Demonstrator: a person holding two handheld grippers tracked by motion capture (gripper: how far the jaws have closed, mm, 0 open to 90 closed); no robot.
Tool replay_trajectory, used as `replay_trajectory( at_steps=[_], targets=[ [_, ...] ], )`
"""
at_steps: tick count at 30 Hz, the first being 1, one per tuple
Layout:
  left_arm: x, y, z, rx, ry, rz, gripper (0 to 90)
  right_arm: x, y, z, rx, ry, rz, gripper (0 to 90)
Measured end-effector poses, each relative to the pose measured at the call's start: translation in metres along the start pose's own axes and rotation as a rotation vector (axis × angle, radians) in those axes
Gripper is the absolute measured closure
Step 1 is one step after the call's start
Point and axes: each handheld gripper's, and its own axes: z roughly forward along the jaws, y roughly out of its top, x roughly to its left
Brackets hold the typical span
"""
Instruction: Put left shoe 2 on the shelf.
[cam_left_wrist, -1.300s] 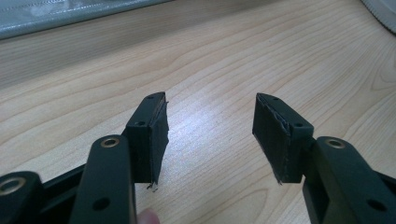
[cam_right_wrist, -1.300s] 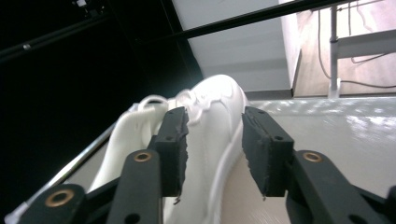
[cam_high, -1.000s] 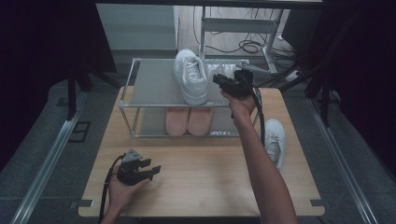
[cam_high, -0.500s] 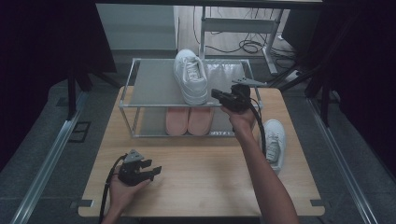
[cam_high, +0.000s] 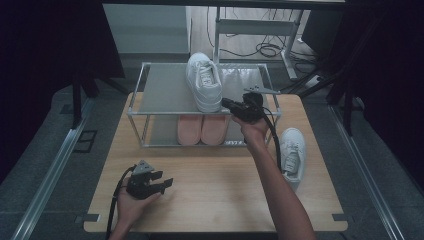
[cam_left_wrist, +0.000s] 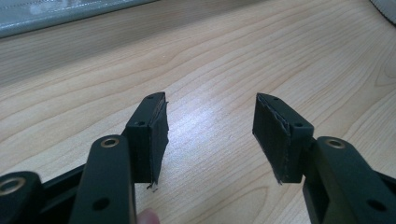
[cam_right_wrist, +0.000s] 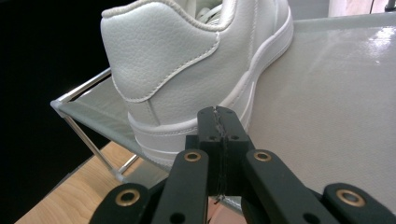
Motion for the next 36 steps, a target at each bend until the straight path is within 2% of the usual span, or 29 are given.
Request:
replay_trajectory(
  at_steps=[10,21,36],
  targets=[
    [0.0,0.0,-0.001,-0.005,-0.002,-0.001,45.4,0.003,0.0,0.002,-0.015,0.013,0.019,89.6],
    [0.001,0.0,-0.003,-0.012,-0.002,-0.001,45.4,0.023,0.0,0.017,-0.002,0.058,-0.001,89.6],
    [0.0,0.0,-0.002,-0.01,-0.006,0.003,45.4,0.036,-0.003,0.032,-0.003,0.089,0.007,89.6]
  ],
)
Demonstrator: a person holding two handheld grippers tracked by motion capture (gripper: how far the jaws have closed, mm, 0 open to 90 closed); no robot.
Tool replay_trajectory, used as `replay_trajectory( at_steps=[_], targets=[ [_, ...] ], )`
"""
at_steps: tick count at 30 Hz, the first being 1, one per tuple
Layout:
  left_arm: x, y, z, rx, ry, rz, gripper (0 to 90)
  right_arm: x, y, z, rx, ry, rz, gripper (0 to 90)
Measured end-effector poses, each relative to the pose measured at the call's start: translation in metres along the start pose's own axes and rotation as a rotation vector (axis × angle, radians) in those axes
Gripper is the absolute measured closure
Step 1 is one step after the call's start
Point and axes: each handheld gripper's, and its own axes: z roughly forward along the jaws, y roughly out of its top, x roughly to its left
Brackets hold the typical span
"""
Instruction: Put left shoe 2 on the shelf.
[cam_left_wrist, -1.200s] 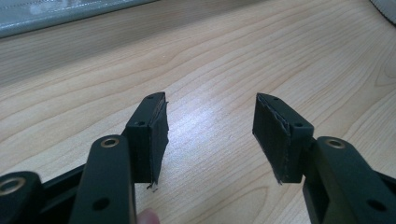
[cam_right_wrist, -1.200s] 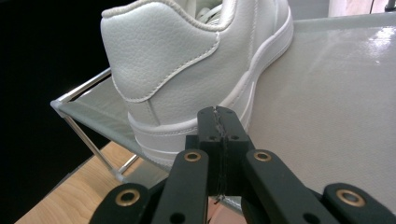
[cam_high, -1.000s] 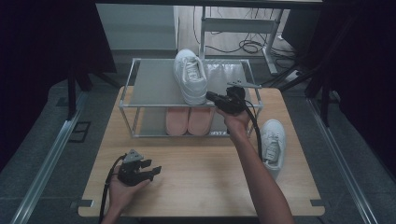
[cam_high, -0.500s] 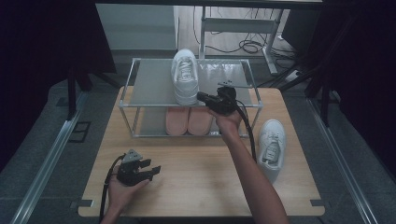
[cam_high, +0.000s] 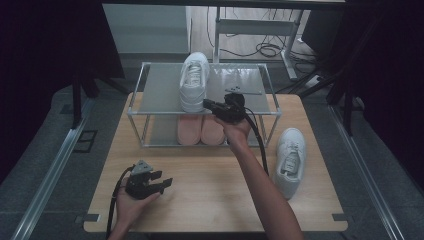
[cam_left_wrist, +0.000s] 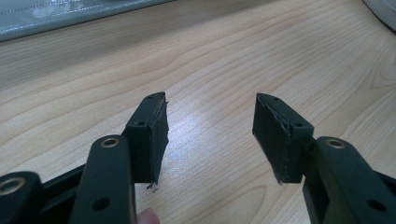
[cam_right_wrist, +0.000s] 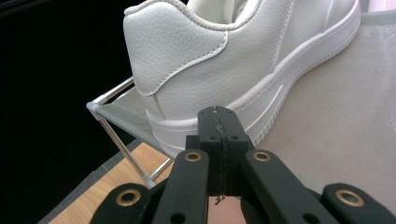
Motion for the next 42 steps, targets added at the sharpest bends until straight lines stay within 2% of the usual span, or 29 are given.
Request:
replay_trajectory(
  at_steps=[5,16,27,42],
  targets=[
    [0.0,0.0,-0.001,-0.007,0.0,-0.004,45.5,0.002,-0.001,0.003,-0.002,-0.001,-0.003,89.6],
    [0.0,0.0,-0.001,-0.006,0.001,-0.005,45.5,0.0,-0.001,-0.002,-0.01,-0.01,-0.007,89.5],
    [-0.002,0.001,0.001,0.001,0.001,0.003,45.4,-0.003,-0.009,-0.029,-0.04,-0.02,-0.015,88.5],
    [-0.001,0.001,-0.002,-0.013,0.007,-0.012,45.3,-0.01,-0.041,-0.074,-0.069,-0.028,-0.017,85.9]
  ],
)
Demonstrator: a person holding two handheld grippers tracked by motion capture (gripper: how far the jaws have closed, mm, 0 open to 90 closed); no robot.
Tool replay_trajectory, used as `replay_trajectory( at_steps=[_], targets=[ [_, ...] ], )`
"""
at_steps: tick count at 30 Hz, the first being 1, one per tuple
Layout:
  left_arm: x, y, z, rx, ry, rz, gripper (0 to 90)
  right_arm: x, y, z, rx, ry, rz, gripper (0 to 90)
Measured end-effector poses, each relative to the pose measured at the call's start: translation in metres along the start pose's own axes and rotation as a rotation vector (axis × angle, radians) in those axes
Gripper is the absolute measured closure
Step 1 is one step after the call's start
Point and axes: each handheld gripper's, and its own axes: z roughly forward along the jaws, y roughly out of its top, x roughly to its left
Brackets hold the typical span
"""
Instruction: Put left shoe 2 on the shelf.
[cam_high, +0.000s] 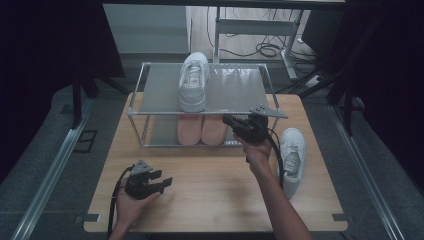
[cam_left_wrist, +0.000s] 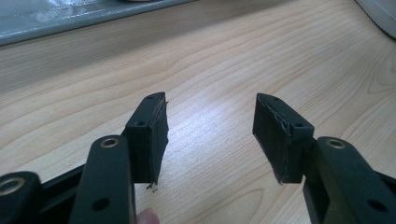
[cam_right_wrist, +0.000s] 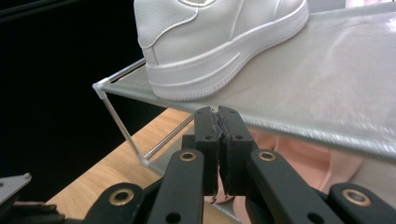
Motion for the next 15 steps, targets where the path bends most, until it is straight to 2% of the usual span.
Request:
replay_trajectory(
  at_steps=[8,15],
  targets=[
    [0.002,0.0,-0.001,0.0,0.003,-0.002,45.2,-0.005,-0.019,-0.027,-0.009,-0.01,-0.02,82.7],
    [0.002,0.0,0.0,0.002,0.003,-0.003,45.2,-0.014,-0.046,-0.046,0.016,-0.014,0.004,81.3]
  ],
)
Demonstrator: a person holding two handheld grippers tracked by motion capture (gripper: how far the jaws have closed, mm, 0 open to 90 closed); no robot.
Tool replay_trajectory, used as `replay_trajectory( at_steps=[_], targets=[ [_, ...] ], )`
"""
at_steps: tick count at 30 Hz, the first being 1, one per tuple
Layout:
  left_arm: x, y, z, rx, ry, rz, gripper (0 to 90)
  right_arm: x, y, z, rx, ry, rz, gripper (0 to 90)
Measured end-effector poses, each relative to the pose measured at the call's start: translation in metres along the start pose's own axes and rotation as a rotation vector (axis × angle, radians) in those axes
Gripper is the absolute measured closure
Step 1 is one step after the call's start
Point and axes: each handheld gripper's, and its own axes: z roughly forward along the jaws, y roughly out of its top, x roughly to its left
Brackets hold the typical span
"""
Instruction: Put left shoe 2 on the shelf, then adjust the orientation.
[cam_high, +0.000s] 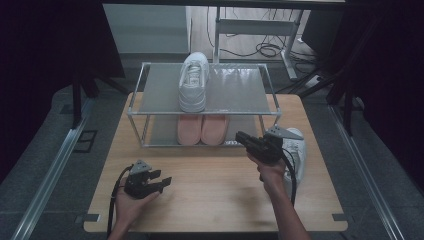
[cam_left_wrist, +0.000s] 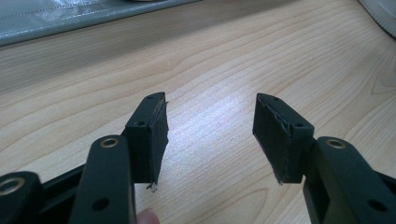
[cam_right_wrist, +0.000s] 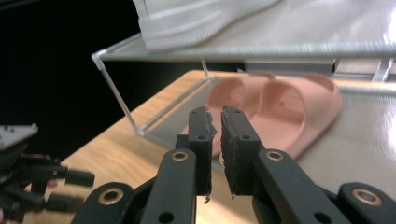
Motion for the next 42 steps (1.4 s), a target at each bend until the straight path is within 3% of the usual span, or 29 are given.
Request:
replay_trajectory(
  at_steps=[20,29,36,42],
  targets=[
    [0.001,0.0,-0.001,-0.008,0.003,-0.01,45.1,0.003,-0.05,-0.037,0.062,-0.024,-0.016,79.2],
    [-0.001,0.001,-0.002,-0.01,0.003,-0.002,45.2,0.004,-0.06,-0.05,0.072,-0.039,-0.017,79.2],
    [0.0,0.001,-0.005,-0.017,0.003,0.002,45.3,0.006,-0.067,-0.06,0.084,-0.088,-0.049,79.4],
    [0.0,0.0,-0.004,-0.014,0.004,-0.001,45.2,0.001,-0.069,-0.073,0.08,-0.12,-0.027,80.4]
  ],
)
